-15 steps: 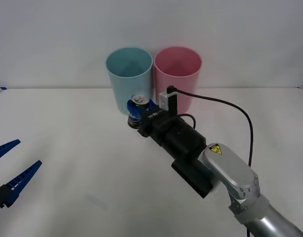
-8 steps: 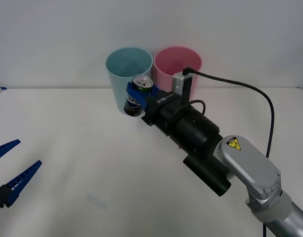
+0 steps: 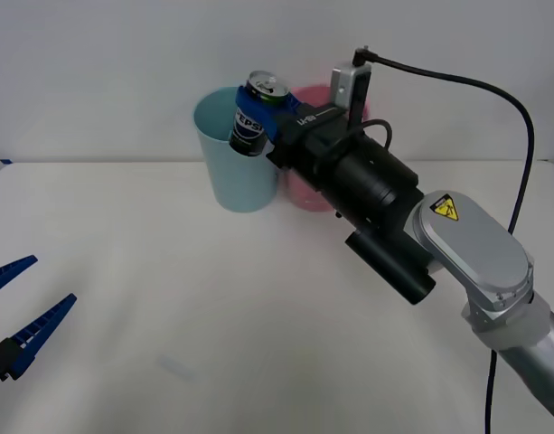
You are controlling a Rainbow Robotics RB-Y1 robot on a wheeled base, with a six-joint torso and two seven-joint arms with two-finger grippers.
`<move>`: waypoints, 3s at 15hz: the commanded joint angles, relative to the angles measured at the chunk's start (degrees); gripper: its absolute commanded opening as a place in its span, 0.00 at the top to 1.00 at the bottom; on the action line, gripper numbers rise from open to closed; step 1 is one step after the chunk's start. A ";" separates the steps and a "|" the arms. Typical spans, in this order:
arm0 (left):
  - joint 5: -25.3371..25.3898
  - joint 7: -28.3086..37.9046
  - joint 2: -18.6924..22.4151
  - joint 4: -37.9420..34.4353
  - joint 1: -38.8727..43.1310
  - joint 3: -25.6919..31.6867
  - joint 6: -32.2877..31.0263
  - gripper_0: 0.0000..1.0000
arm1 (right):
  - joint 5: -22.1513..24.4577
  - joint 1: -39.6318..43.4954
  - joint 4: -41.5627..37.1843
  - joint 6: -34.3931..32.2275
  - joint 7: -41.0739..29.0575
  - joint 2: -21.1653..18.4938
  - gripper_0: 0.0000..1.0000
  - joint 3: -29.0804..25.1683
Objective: Grasp the object on the table and drop it into the matching bin: aluminum can to the light blue bin, PET bottle to the pink bin.
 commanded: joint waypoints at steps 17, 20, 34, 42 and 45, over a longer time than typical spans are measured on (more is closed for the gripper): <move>0.00 0.00 0.00 0.00 0.00 0.00 0.00 0.00 | 0.17 -30.48 43.94 0.66 4.61 11.71 1.00 -0.76; 0.00 0.00 0.00 0.00 0.00 0.00 0.00 0.00 | 0.17 -30.48 43.94 0.66 4.78 11.79 1.00 -0.76; 0.00 0.00 0.00 0.00 0.00 0.00 0.00 0.00 | 0.79 -21.42 31.28 0.84 5.40 8.89 0.00 -0.85; 0.00 0.00 0.00 0.00 0.00 0.00 0.00 0.00 | 1.23 -3.58 7.02 -1.27 5.40 -2.44 0.00 -0.32; 0.00 0.00 0.00 0.00 0.00 0.00 0.00 0.00 | 0.44 3.18 -0.98 -2.41 5.31 -7.80 0.00 -0.76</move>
